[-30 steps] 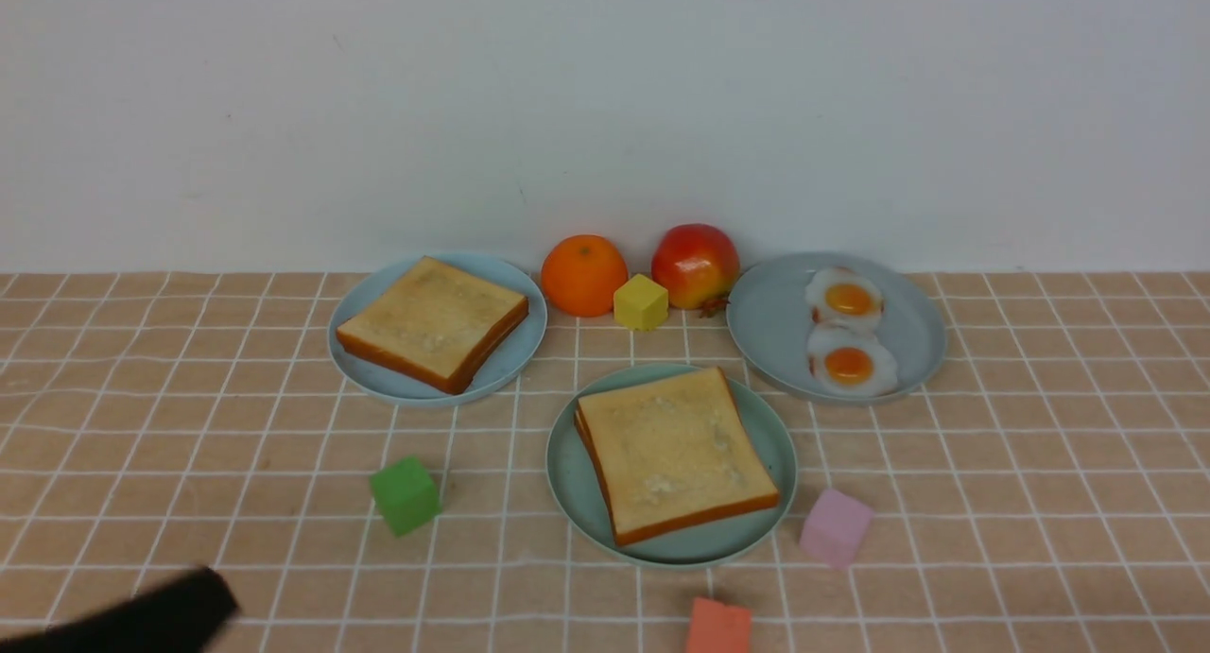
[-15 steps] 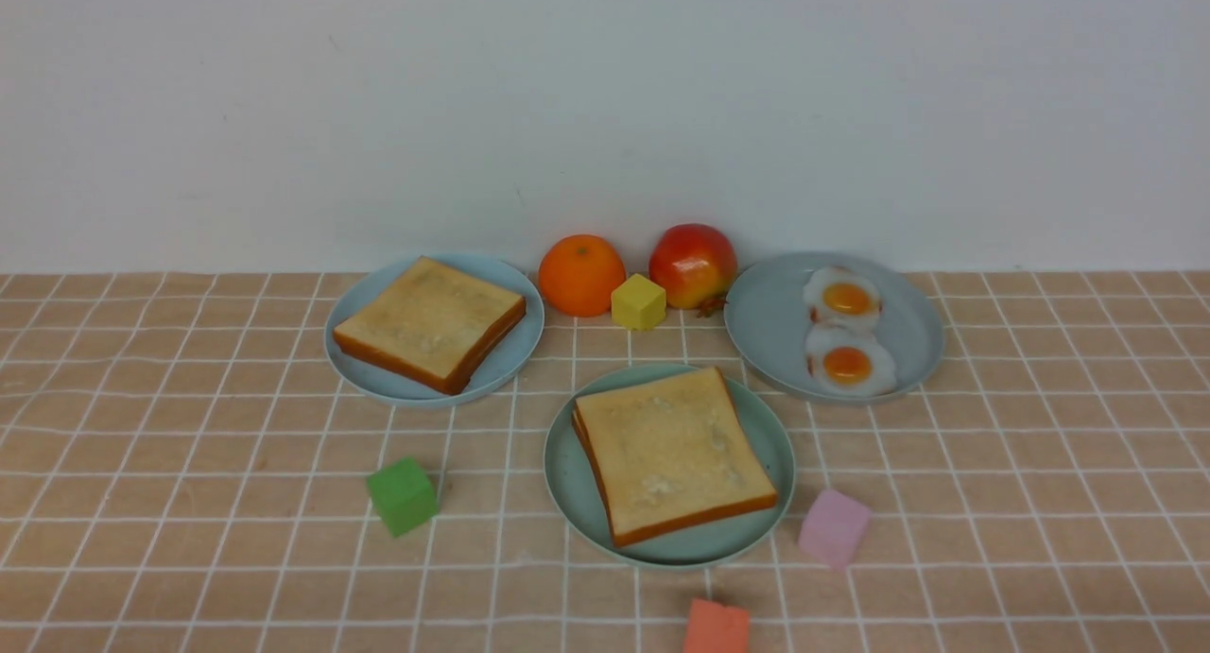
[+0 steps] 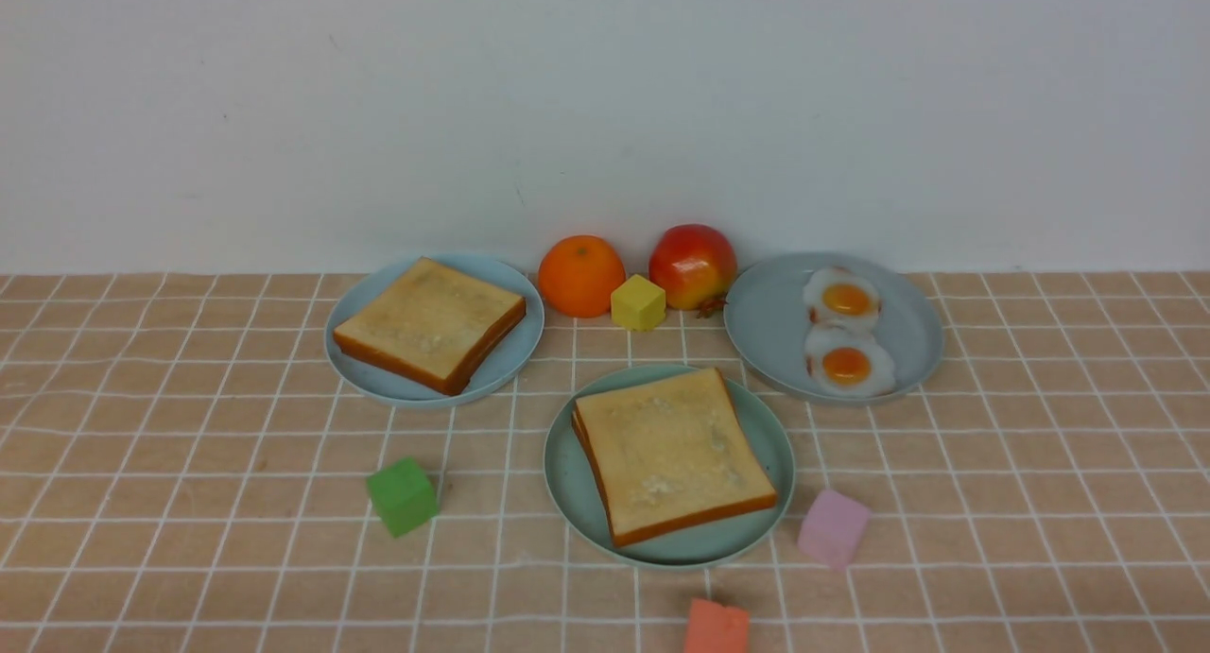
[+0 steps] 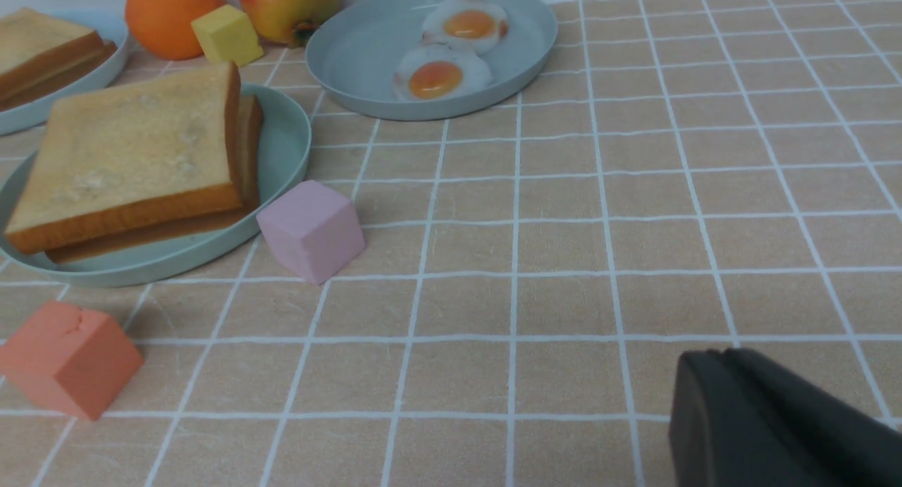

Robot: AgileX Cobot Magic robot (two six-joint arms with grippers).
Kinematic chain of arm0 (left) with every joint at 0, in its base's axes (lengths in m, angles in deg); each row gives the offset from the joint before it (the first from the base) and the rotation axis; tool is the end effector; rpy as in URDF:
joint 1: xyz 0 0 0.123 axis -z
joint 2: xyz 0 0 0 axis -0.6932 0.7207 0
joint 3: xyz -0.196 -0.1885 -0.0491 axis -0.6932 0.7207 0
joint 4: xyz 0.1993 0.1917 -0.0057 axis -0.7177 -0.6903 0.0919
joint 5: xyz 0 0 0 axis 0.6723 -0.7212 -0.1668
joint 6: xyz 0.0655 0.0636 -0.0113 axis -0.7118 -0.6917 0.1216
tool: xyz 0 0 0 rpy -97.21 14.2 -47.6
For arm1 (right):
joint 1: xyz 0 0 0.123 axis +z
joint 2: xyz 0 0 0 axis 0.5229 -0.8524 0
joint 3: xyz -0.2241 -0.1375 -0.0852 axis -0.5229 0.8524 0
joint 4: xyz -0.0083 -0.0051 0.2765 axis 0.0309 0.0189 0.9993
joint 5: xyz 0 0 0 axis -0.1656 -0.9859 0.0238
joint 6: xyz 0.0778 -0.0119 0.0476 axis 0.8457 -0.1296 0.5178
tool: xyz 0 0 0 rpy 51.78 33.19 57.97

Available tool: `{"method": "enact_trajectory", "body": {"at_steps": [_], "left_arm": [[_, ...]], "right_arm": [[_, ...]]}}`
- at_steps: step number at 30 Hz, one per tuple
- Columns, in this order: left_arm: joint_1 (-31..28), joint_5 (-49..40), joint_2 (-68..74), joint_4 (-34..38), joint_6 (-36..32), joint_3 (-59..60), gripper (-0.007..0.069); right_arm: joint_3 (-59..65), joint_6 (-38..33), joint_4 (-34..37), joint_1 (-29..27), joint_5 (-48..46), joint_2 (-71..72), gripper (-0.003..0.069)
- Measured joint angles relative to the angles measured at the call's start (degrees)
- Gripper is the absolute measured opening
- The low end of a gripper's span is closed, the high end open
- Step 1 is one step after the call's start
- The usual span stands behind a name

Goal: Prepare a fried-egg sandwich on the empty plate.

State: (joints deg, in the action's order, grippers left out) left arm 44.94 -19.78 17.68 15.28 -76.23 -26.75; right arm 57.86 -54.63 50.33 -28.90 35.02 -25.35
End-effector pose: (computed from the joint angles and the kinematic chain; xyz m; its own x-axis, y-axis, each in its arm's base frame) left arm 0.0875 -0.0050 0.1688 -0.3064 -0.2426 -0.9205 -0.0242 0.9686 -0.2473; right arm 0.0867 0.0096 0.1737 -0.3051 0.0862 -0.9484 -0.0735 0.9908 0.1137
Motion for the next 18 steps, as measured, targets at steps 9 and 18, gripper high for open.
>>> {"method": "enact_trajectory", "body": {"at_steps": [9, 18], "left_arm": [[0.0, 0.0, 0.0, 0.0, 0.0, 0.0, -0.0013], [0.0, 0.0, 0.0, 0.0, 0.0, 0.0, -0.0013]], "right_arm": [[0.0, 0.0, 0.02, 0.0, 0.0, 0.0, 0.0036], [0.0, 0.0, 0.07, 0.0, 0.0, 0.0, 0.0055]]}}
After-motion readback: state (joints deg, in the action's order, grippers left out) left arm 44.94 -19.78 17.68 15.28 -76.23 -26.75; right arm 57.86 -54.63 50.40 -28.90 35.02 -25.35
